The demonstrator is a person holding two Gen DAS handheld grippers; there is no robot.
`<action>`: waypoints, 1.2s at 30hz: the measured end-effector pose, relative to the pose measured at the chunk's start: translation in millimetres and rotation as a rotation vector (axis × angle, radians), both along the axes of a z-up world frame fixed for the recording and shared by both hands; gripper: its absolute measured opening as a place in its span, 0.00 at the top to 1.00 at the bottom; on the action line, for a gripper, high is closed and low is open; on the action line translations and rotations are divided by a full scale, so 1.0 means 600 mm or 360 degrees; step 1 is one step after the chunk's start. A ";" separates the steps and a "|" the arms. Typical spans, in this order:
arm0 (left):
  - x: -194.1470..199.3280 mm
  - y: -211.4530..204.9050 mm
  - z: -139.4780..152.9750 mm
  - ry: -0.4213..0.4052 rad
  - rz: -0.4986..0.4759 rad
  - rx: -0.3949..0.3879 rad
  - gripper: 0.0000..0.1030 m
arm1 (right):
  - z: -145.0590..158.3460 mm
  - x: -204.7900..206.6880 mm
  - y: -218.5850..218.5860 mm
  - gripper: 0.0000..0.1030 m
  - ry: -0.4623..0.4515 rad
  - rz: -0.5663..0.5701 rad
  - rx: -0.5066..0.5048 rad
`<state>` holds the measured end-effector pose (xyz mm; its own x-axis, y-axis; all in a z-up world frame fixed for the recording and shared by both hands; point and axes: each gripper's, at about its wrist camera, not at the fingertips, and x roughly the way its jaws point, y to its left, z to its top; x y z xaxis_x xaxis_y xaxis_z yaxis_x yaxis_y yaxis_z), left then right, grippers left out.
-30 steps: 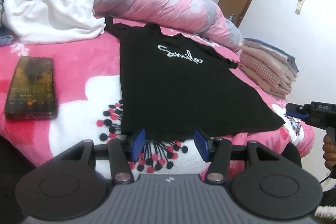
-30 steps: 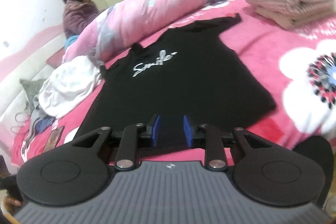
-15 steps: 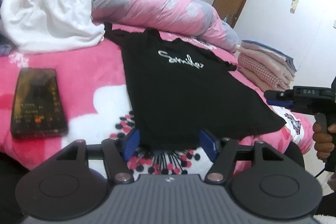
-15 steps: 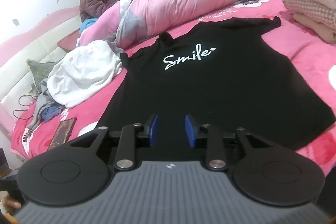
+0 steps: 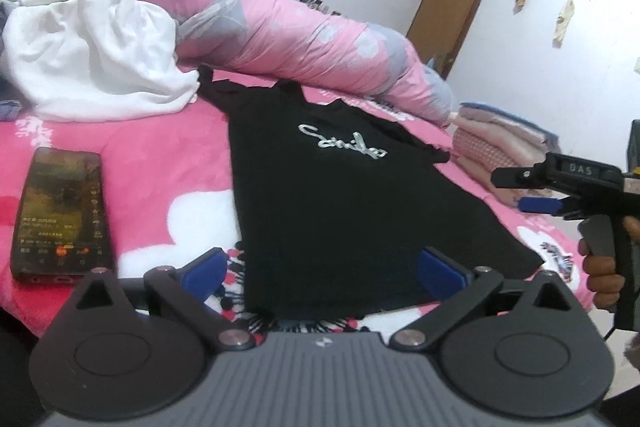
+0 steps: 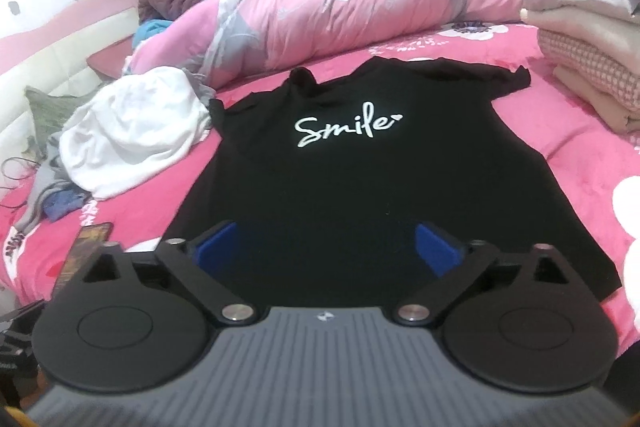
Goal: Fold clothes
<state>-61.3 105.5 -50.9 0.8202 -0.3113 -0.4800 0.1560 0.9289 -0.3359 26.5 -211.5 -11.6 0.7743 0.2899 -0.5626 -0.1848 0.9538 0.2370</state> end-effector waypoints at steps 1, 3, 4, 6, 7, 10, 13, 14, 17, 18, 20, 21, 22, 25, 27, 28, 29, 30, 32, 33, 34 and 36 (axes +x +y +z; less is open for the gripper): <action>0.003 -0.002 -0.001 0.0009 0.0014 0.0016 0.00 | -0.002 0.002 0.001 0.01 0.0005 -0.0011 -0.0007; 0.007 -0.005 -0.001 0.0018 0.0036 0.0038 0.00 | -0.008 0.006 0.003 0.01 0.0024 -0.0036 -0.0025; 0.009 -0.007 0.000 0.0021 0.0047 0.0048 0.00 | -0.010 0.007 0.004 0.01 0.0029 -0.0048 -0.0034; 0.012 -0.009 0.000 0.0022 0.0070 0.0067 0.00 | -0.015 0.008 0.005 0.01 0.0032 -0.0075 -0.0056; 0.014 -0.011 0.000 0.0023 0.0084 0.0078 0.00 | -0.017 0.009 0.005 0.01 0.0033 -0.0093 -0.0069; 0.016 -0.020 0.002 0.0041 0.0121 0.0129 0.00 | -0.025 0.010 0.007 0.01 0.0026 -0.0146 -0.0096; 0.020 -0.035 0.004 0.0075 0.0174 0.0223 0.00 | -0.034 0.014 0.008 0.01 0.0027 -0.0156 -0.0110; 0.020 -0.040 0.005 0.0080 0.0187 0.0260 0.00 | -0.037 0.015 0.009 0.01 0.0030 -0.0155 -0.0116; 0.021 -0.050 0.007 0.0085 0.0202 0.0322 0.00 | -0.043 0.020 0.012 0.01 0.0027 -0.0144 -0.0152; 0.022 -0.052 0.007 0.0086 0.0204 0.0332 0.00 | -0.043 0.021 0.012 0.01 0.0023 -0.0139 -0.0160; 0.023 -0.055 0.008 0.0089 0.0208 0.0350 0.00 | -0.044 0.024 0.014 0.01 0.0015 -0.0126 -0.0173; 0.024 -0.057 0.009 0.0090 0.0210 0.0360 0.00 | -0.044 0.025 0.015 0.01 0.0011 -0.0123 -0.0182; 0.025 -0.059 0.009 0.0092 0.0215 0.0370 0.00 | -0.045 0.026 0.015 0.01 0.0006 -0.0121 -0.0191; 0.033 -0.059 0.011 0.0130 0.0264 0.0392 0.00 | -0.047 0.027 0.014 0.01 -0.0028 -0.0135 -0.0218; 0.039 -0.058 0.012 0.0145 0.0285 0.0400 0.00 | -0.049 0.027 0.013 0.01 -0.0060 -0.0133 -0.0236; 0.040 -0.059 0.014 0.0132 0.0292 0.0419 0.00 | -0.050 0.028 0.011 0.01 -0.0070 -0.0124 -0.0244; 0.040 -0.060 0.016 0.0119 0.0296 0.0438 0.00 | -0.051 0.030 0.010 0.01 -0.0075 -0.0114 -0.0249; 0.041 -0.063 0.018 0.0108 0.0292 0.0457 0.00 | -0.051 0.031 0.008 0.01 -0.0078 -0.0103 -0.0249; 0.043 -0.068 0.021 0.0091 0.0271 0.0476 0.00 | -0.053 0.033 0.005 0.01 -0.0087 -0.0081 -0.0246; 0.045 -0.071 0.022 0.0086 0.0257 0.0470 0.00 | -0.053 0.034 0.004 0.01 -0.0093 -0.0069 -0.0242; 0.045 -0.073 0.024 0.0081 0.0240 0.0456 0.00 | -0.053 0.034 0.002 0.01 -0.0099 -0.0058 -0.0238; 0.046 -0.075 0.025 0.0062 0.0199 0.0405 0.00 | -0.052 0.036 -0.001 0.01 -0.0106 -0.0034 -0.0228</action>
